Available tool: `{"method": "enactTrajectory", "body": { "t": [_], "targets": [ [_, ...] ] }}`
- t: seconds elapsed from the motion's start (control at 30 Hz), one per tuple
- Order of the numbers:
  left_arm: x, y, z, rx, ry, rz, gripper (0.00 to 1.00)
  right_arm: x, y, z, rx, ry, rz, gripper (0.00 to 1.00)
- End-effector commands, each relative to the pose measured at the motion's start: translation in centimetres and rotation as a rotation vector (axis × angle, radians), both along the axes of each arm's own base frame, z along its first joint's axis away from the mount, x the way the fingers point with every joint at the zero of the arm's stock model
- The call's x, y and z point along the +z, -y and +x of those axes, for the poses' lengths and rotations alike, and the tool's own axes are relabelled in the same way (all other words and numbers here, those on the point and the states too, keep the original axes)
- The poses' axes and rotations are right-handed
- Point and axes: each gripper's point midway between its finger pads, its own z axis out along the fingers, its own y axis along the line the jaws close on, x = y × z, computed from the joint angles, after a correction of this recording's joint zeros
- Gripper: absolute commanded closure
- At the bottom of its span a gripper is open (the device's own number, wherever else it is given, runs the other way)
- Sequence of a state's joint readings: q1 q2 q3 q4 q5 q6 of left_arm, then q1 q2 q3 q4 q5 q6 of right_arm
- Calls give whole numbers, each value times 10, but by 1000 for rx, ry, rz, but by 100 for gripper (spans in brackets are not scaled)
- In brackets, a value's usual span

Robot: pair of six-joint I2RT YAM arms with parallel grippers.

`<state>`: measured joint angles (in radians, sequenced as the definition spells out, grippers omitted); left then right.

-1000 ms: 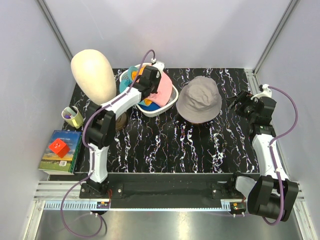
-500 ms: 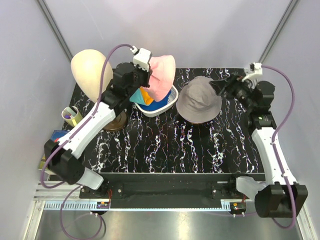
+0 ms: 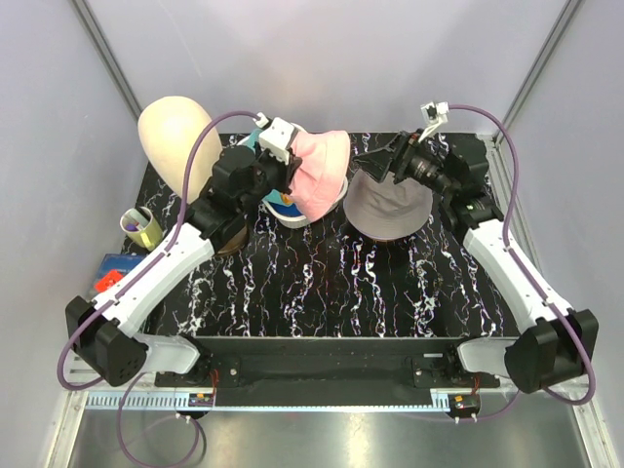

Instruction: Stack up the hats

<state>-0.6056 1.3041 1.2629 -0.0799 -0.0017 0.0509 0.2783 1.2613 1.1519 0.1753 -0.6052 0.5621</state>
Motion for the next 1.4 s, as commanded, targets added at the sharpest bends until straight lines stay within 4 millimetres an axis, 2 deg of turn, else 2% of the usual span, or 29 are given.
{"method": "enactTrajectory", "body": {
  "t": [0.0,0.2,0.27,0.3,0.33,0.37,0.43,0.47,0.5,0.57,0.6,0.63,0.67,0.7,0.73,0.77,0.8,0.83,1.0,1.03,1.07,1.1,1.13,1.17,1.2,1.27,1.3,1.37],
  "targets": [
    [33,5,-14,-35,88,-56,100,14,-17,5,34,25,11,17],
    [33,16,-22,-71,99,-42,100,-2,-37,14,83,-28,-8,18],
    [30,20,-25,-82,96,-33,100,-1,-42,14,103,-28,-1,26],
    [31,21,-26,-86,101,-31,100,-4,-43,16,105,-38,-3,35],
    [29,23,-26,-89,102,-26,100,-5,-42,19,90,-48,-5,52],
    [29,23,-26,-86,101,-23,100,-7,-41,21,74,-53,-10,63],
    [30,26,-25,-93,107,-24,100,-11,-34,27,20,-55,-33,79],
    [31,27,-25,-93,110,-25,100,-14,-32,28,4,-57,-43,96],
    [35,29,-24,-97,120,-27,100,-12,-29,28,-13,-41,-52,100],
    [38,35,-26,-110,129,-23,100,-21,-19,32,-82,-54,-75,100],
    [40,41,-22,-116,143,-26,100,-16,-13,31,-110,-31,-85,100],
    [50,48,-23,-129,164,-32,100,-20,-5,34,-158,-37,-97,100],
    [51,54,-22,-139,168,-28,100,-25,5,37,-187,-46,-105,100],
    [44,63,-17,-148,158,-9,100,-23,13,36,-209,-41,-105,100],
    [54,71,-19,-163,177,-16,100,-27,22,39,-231,-56,-107,100],
    [54,76,-17,-169,179,-12,100,-34,39,44,-270,-80,-102,100],
    [43,86,-11,-179,166,13,100,-35,47,43,-277,-86,-96,100],
    [52,91,-9,-161,181,6,100,-37,56,44,-292,-91,-93,100],
    [44,124,6,-170,191,37,100,-68,109,52,-418,-154,-107,100],
    [29,136,10,-179,176,61,100,-73,116,53,-436,-165,-109,100],
    [37,142,13,-180,191,51,100,-83,123,54,-454,-186,-112,100],
    [35,147,15,-182,190,54,100,-88,133,56,-476,-198,-112,100],
    [29,154,19,-186,179,60,100,-95,134,57,-479,-214,-116,100],
    [32,157,21,-187,180,49,100,-97,145,59,-506,-221,-113,100],
    [33,160,20,-190,175,36,97,-100,151,60,-518,-230,-110,100],
    [36,161,18,-193,174,17,82,-106,162,62,-542,-245,-107,100],
    [36,161,17,-195,171,6,65,-107,164,63,-546,-249,-106,100],
    [45,155,10,-200,185,-14,39,-112,175,64,-569,-264,-101,100]
  ]
}}
